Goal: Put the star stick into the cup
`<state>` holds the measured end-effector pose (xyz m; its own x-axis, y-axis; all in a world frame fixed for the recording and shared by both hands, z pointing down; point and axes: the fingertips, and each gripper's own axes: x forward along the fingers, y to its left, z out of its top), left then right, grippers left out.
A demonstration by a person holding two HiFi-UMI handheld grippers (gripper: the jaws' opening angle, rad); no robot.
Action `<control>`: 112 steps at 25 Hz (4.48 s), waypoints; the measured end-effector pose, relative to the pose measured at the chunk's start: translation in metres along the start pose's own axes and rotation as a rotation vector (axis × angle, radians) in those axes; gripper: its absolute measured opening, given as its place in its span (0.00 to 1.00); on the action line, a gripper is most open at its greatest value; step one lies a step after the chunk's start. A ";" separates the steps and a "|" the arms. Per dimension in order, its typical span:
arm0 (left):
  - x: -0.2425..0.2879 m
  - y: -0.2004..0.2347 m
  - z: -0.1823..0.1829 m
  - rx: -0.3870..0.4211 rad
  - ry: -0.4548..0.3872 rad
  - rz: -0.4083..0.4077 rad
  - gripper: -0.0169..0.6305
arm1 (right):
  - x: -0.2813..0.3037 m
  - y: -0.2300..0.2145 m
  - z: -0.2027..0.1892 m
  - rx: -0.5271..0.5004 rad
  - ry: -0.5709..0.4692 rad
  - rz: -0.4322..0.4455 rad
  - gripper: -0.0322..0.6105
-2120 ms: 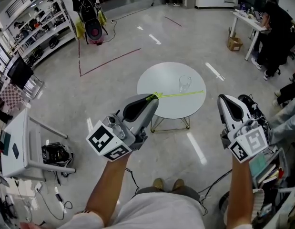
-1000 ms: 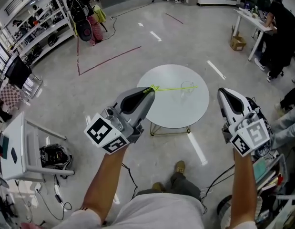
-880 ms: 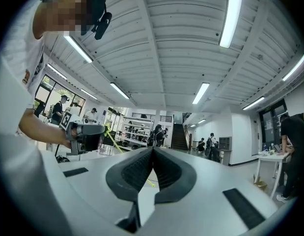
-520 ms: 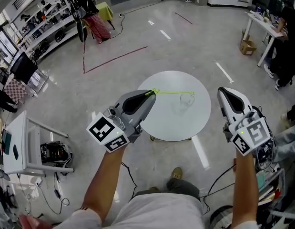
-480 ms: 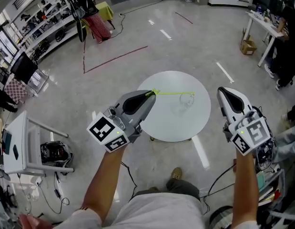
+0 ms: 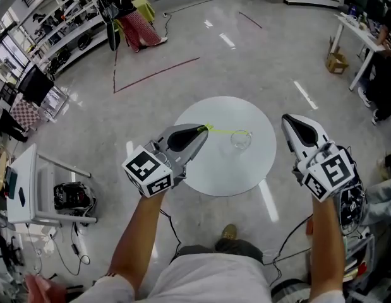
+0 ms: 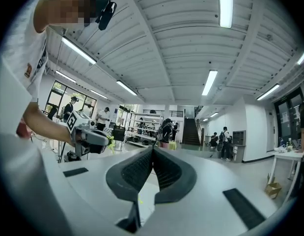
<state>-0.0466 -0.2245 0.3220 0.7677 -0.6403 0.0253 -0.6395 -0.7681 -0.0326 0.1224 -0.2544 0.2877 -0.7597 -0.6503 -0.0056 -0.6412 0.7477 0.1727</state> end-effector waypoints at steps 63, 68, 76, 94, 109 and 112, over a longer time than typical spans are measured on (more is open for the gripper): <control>0.086 0.065 -0.151 -0.170 0.349 -0.070 0.07 | 0.044 -0.024 -0.065 0.042 0.162 -0.036 0.07; 0.081 0.072 -0.156 -0.160 0.367 -0.048 0.08 | 0.045 -0.024 -0.066 0.043 0.165 -0.036 0.07; 0.074 0.076 -0.165 -0.151 0.395 -0.022 0.25 | 0.047 -0.022 -0.067 0.043 0.165 -0.026 0.07; 0.056 0.096 -0.106 -0.068 0.261 0.059 0.38 | 0.051 -0.016 -0.057 0.028 0.146 -0.017 0.07; 0.059 0.054 0.022 0.045 -0.025 0.002 0.23 | 0.045 -0.002 -0.013 -0.006 0.057 -0.007 0.07; 0.055 0.045 0.035 0.047 -0.068 -0.005 0.18 | 0.043 0.003 -0.004 -0.007 0.035 -0.007 0.07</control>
<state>-0.0318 -0.2946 0.2873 0.7732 -0.6327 -0.0425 -0.6339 -0.7693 -0.0797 0.0882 -0.2805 0.2918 -0.7506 -0.6602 0.0276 -0.6459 0.7419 0.1799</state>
